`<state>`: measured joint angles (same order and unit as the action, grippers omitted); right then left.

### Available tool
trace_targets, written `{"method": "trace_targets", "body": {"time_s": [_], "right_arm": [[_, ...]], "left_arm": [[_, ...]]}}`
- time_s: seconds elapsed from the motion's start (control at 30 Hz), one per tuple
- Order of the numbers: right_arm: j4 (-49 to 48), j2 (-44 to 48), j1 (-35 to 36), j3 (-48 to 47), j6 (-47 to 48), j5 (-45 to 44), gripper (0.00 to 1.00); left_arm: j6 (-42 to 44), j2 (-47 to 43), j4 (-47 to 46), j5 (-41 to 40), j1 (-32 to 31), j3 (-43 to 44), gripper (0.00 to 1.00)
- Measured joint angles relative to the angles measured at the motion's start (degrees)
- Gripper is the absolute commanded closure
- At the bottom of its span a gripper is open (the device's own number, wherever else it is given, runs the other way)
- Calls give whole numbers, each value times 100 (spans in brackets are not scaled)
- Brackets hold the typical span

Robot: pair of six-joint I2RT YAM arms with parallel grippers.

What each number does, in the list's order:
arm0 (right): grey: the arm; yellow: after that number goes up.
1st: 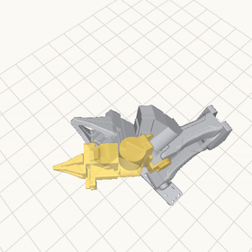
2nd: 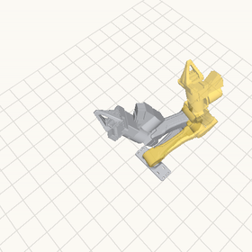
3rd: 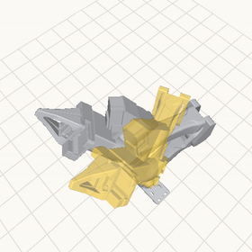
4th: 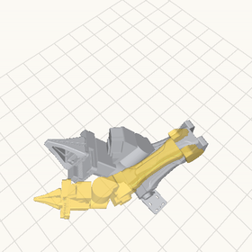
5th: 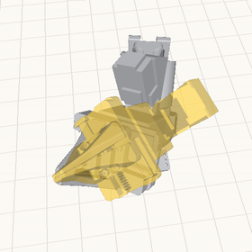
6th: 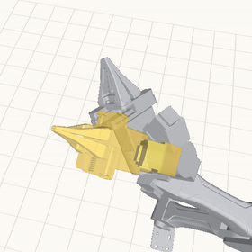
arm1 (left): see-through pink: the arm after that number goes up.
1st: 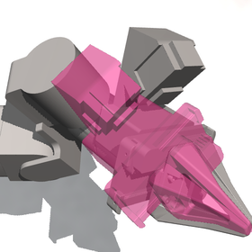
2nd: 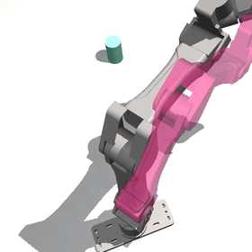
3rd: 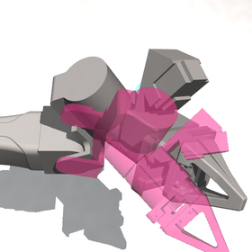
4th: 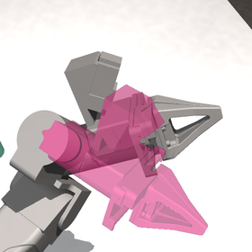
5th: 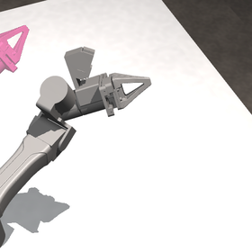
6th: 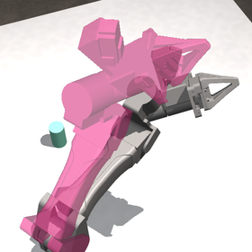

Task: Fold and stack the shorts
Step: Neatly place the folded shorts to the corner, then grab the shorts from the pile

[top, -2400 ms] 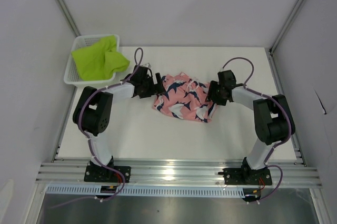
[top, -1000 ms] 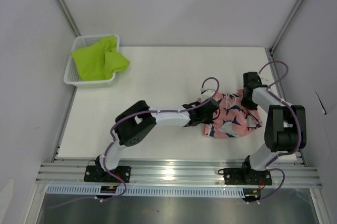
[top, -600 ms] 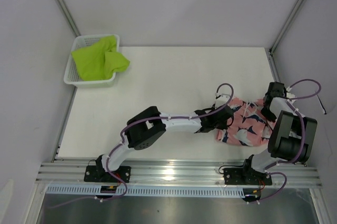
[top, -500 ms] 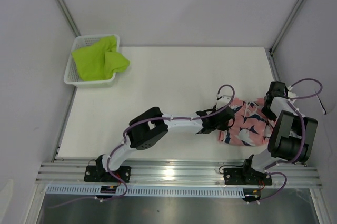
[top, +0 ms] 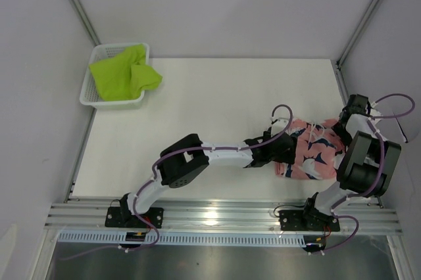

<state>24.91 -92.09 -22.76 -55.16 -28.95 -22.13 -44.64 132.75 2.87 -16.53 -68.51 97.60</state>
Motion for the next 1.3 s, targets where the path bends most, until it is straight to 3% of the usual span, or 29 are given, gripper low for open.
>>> {"method": "trace_targets", "body": {"time_s": [0.03,0.13,0.17,0.43,0.5,0.83,1.03,1.3], "right_arm": [[48,11,2,-94,11,-44,23],[212,114,76,-385,22,-205,21],[310,223,129,-529,26,-284,8],[544,800,957,-1191,225,-13,0],[531,898,1272,-1217,321,214,1],[114,1121,2892,-999,662,1526,0],[-400,1005,3720,-754,699,1910,0],[-811,654,4592,-579,691,1969,0]], "left_arm": [[9,-98,28,2,7,-114,17],[26,-444,109,-2,59,-540,14],[33,-592,122,-2,101,-702,13],[166,-2258,520,17,931,-1624,6],[219,-2776,678,2,1353,-1801,1],[570,-4369,1672,-35,4391,-2028,1],[664,-4280,2114,107,5744,-1513,1],[566,-2712,2404,319,6677,-55,1]]}}
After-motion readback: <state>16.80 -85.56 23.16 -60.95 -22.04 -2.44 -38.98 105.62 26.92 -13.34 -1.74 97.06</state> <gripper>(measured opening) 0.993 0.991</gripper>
